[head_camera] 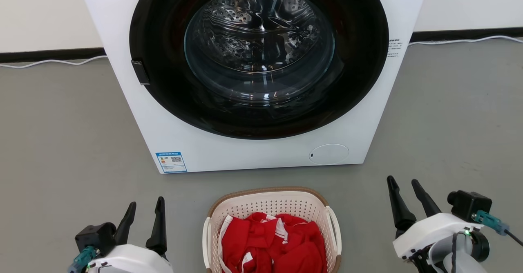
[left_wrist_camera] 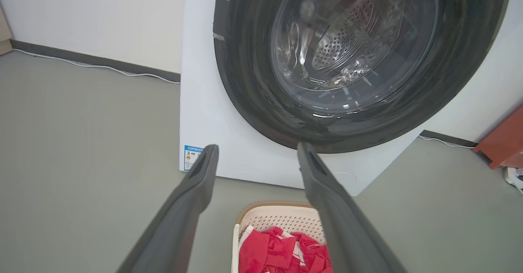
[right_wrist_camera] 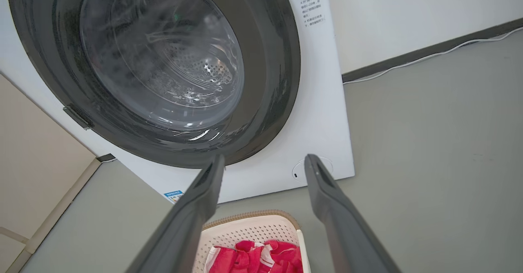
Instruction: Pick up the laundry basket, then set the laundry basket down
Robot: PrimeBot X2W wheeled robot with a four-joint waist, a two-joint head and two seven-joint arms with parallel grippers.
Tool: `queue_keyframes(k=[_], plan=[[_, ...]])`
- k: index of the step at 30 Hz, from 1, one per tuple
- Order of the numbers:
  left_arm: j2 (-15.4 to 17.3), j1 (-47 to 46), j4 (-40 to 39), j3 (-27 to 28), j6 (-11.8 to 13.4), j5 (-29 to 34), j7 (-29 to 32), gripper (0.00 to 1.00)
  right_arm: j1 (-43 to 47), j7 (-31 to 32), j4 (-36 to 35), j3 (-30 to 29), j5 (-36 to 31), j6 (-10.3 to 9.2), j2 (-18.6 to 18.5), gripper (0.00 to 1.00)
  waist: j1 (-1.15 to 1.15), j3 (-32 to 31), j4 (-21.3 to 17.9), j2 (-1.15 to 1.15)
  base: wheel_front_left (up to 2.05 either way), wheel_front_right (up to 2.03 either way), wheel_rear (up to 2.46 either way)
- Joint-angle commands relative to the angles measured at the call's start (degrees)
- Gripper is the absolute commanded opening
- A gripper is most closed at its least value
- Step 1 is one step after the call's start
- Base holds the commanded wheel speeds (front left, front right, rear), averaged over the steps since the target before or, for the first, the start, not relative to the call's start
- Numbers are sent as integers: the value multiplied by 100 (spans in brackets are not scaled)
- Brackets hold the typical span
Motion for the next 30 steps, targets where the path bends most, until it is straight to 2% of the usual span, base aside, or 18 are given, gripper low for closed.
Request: queue_keyframes(k=[1, 30], plan=[[90, -290, -106, 102, 66, 217, -86, 100, -262, -140, -84, 137, -207, 14, -90, 100, 0, 1, -4, 0, 0, 0, 0], [63, -456, -36, -12, 141, 2201, -579, 100, -686, -628, 371, 566, -1986, 18, -243, 100, 0, 49, 1, 0, 0, 0, 0]])
